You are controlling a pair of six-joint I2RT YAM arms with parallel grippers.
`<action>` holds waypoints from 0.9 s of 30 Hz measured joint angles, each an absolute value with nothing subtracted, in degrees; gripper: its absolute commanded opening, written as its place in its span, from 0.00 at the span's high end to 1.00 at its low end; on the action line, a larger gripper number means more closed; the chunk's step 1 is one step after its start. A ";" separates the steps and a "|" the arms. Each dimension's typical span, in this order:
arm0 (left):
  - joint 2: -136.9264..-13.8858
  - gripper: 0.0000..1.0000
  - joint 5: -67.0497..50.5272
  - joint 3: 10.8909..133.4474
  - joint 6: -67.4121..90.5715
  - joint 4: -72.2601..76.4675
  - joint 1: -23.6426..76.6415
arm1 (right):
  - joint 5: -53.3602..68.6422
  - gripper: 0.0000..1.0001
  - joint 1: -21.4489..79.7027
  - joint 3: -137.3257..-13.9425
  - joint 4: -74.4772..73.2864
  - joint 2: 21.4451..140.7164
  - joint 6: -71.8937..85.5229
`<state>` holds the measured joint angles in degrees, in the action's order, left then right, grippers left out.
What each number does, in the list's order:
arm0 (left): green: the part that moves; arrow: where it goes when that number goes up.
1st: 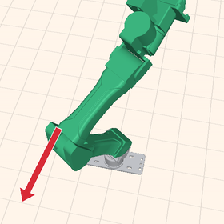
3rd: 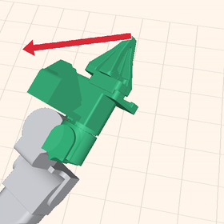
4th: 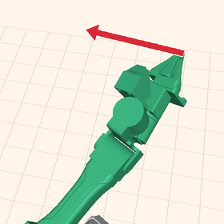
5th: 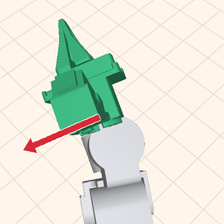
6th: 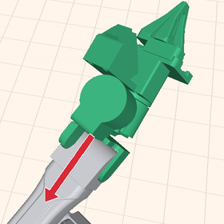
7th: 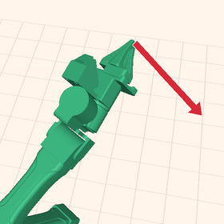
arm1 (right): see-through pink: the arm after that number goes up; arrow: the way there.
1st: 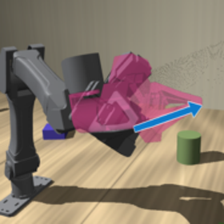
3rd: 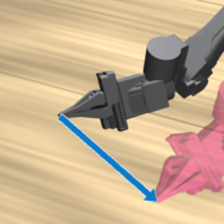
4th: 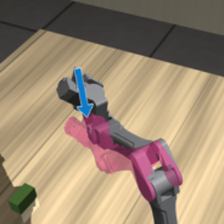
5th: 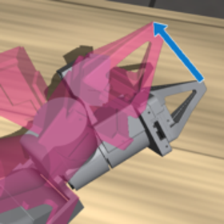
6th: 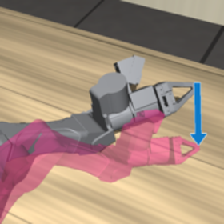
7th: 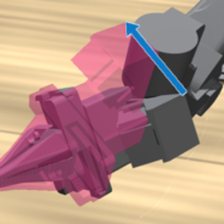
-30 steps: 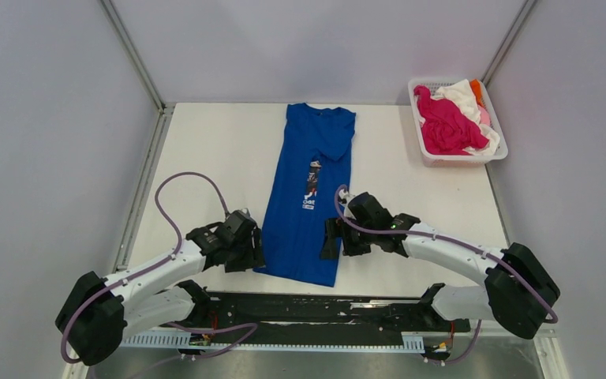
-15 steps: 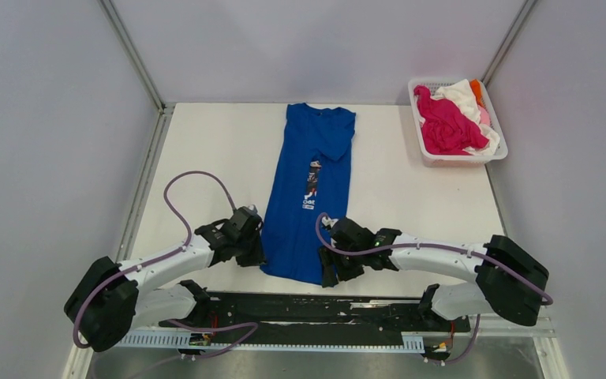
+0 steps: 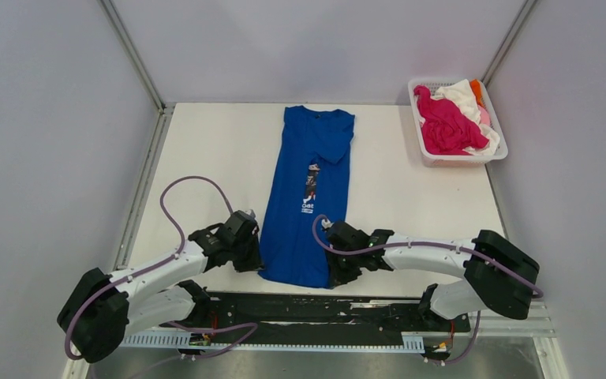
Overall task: Fold and stack the t-shirts
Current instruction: Grab the bottom of the folded rectangular tshirt with both arms, then fold the folded rectangular tshirt in 1/3 of the way
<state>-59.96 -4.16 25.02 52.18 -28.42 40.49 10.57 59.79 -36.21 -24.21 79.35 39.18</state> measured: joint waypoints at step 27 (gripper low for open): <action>-84.49 1.00 -2.92 52.47 42.63 -16.29 28.73 | 2.61 1.00 36.91 -55.20 -23.35 85.95 30.41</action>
